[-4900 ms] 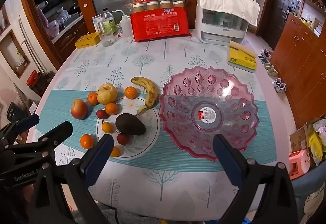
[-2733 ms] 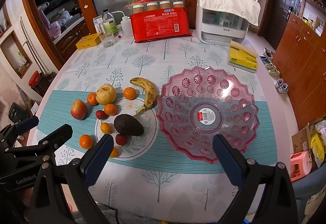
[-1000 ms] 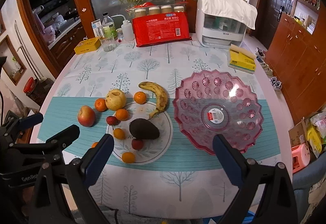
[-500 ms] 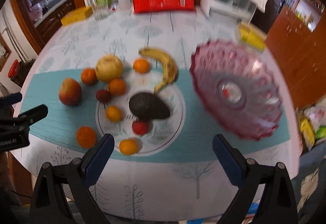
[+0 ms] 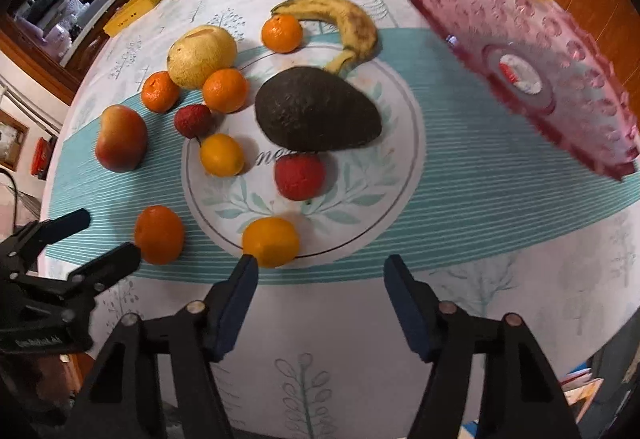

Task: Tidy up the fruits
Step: 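Grasp the large orange with the left tool while the right tool grasps a small orange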

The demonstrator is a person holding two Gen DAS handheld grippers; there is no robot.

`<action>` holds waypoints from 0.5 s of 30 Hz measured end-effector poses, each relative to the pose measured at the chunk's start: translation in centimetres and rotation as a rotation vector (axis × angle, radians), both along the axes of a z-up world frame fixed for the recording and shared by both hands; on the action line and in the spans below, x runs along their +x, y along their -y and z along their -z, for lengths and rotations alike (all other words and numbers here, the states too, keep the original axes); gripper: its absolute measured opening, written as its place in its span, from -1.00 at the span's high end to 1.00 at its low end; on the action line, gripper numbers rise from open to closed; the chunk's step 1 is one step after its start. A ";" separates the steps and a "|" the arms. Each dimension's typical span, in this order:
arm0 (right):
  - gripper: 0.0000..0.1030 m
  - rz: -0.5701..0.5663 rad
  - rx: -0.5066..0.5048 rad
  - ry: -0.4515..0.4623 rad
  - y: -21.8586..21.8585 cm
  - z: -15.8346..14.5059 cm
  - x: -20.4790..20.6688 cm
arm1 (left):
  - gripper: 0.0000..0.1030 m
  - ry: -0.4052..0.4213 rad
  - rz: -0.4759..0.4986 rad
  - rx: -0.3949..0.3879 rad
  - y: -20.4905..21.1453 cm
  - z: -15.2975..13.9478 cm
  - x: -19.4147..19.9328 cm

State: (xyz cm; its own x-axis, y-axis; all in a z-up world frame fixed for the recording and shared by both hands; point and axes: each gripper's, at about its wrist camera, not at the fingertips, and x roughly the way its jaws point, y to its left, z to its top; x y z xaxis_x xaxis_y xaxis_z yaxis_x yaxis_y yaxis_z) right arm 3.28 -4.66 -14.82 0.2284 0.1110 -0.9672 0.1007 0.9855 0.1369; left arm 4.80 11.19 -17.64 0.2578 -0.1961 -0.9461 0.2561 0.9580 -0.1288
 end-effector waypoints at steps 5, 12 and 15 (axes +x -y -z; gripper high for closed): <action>-0.19 -0.018 0.015 0.024 -0.9 0.8 0.2 | -0.75 -0.001 0.029 -0.019 1.3 0.9 0.4; 0.01 -0.012 0.107 0.054 -0.8 1.4 0.4 | -0.52 -0.049 0.006 -0.058 1.2 2.4 1.4; 0.01 -0.042 0.102 0.055 -1.3 1.6 0.3 | -0.34 -0.051 0.026 -0.049 1.4 2.8 1.3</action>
State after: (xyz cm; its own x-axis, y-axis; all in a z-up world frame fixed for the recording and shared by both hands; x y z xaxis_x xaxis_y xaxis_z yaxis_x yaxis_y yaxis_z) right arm 3.60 -3.39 -16.45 0.2736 0.2190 -0.9366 0.0494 0.9693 0.2411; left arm 6.07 9.76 -20.40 0.2033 -0.2489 -0.9469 0.2731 0.9432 -0.1893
